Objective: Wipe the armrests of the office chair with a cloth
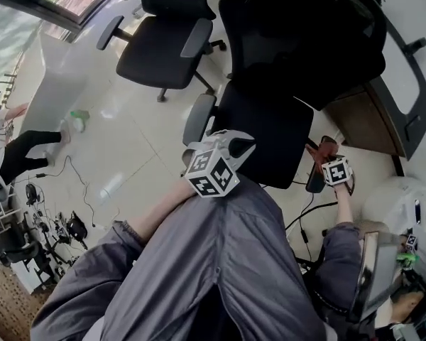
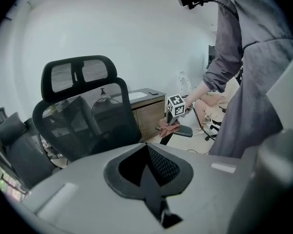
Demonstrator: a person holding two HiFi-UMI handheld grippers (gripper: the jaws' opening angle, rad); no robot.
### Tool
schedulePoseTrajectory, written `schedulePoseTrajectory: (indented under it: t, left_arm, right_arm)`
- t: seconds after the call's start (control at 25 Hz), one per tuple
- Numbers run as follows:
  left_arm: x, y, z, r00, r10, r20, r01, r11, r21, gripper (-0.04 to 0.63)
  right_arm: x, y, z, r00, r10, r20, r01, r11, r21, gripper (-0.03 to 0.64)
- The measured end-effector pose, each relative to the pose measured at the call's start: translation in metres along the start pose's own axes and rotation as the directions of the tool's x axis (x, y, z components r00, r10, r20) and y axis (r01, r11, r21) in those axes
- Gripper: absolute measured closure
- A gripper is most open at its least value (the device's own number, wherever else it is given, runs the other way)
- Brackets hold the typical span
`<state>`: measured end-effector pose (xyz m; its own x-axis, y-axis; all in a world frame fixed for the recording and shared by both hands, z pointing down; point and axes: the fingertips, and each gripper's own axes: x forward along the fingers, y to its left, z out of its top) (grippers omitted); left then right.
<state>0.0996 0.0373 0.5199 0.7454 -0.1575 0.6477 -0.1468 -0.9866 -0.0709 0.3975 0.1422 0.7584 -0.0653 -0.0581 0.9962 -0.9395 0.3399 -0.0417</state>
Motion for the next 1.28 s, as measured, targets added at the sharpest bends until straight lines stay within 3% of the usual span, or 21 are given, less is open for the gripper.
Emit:
schedulePoseTrajectory:
  t: [0.16,0.28,0.52,0.72,0.92,1.12,1.28]
  left_arm:
    - [-0.007,-0.003,-0.008,1.0,-0.027,0.01,0.027,0.999,0.027,0.578]
    - [0.012,-0.008,-0.008,0.999,-0.043,-0.007,0.043,0.999,0.015,0.578]
    - [0.032,-0.016,-0.034,0.995,-0.08,-0.066,0.078,0.997,-0.028,0.578]
    - [0.028,-0.019,-0.043,0.994,-0.078,-0.082,0.074,0.996,-0.048,0.578]
    - [0.023,-0.012,-0.042,0.995,-0.051,-0.081,0.047,0.998,-0.051,0.578]
    - [0.013,-0.005,-0.044,0.996,-0.034,-0.082,0.029,0.998,-0.063,0.578]
    - [0.01,-0.002,-0.046,0.995,-0.042,-0.091,0.036,0.997,-0.071,0.578]
  right_arm:
    - [0.003,0.048,-0.009,0.999,0.004,0.036,-0.003,1.0,-0.029,0.568]
    - [-0.006,0.058,-0.027,1.0,-0.004,0.024,0.006,0.998,-0.065,0.568]
    - [-0.019,0.091,-0.057,0.993,0.117,0.01,-0.115,0.984,-0.133,0.568]
    - [-0.02,0.046,-0.058,0.998,0.056,-0.021,-0.058,0.993,-0.101,0.568]
    - [-0.017,-0.021,-0.001,0.999,-0.049,0.016,0.051,0.994,-0.097,0.567]
    - [-0.025,-0.077,0.058,0.976,-0.2,0.08,0.206,0.976,-0.069,0.567]
    - [-0.02,-0.084,0.068,0.977,-0.208,0.058,0.21,0.977,-0.046,0.566]
